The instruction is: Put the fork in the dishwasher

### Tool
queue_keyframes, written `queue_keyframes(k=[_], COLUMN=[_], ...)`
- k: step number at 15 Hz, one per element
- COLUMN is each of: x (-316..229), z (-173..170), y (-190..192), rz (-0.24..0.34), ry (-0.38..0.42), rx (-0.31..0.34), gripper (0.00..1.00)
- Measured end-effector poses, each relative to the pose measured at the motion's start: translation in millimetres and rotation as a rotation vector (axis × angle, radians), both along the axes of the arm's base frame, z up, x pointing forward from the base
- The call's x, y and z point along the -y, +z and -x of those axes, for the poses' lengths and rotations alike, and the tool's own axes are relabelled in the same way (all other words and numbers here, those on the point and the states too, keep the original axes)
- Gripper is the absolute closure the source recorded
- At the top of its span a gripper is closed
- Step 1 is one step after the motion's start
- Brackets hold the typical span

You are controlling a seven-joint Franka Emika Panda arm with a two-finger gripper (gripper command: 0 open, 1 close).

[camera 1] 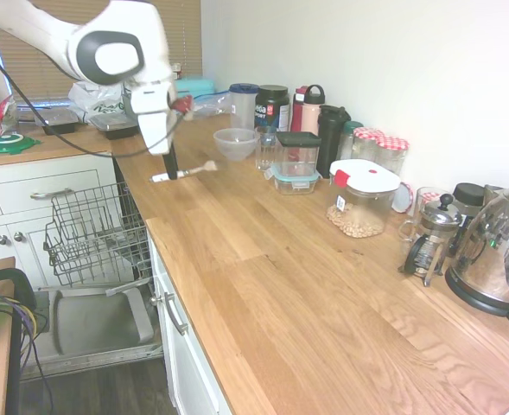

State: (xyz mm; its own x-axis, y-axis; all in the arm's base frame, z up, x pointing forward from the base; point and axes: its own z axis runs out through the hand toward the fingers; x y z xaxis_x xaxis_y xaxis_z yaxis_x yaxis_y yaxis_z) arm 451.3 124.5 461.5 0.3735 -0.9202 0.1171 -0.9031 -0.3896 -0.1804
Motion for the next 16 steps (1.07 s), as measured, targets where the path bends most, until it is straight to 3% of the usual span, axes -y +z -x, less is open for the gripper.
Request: queue_keyframes(k=[2, 8, 11, 16], x=[-63, -231, -288, -323], z=[33, 120, 141, 123], y=[14, -4, -55, -167], rz=[0.064, 0.262, 0.352, 0.449], ry=[0.066, 0.259, 0.358, 0.464], rx=[0.031, 0.106, 0.088, -0.021], gripper=[1.00, 1.00, 1.00, 1.00])
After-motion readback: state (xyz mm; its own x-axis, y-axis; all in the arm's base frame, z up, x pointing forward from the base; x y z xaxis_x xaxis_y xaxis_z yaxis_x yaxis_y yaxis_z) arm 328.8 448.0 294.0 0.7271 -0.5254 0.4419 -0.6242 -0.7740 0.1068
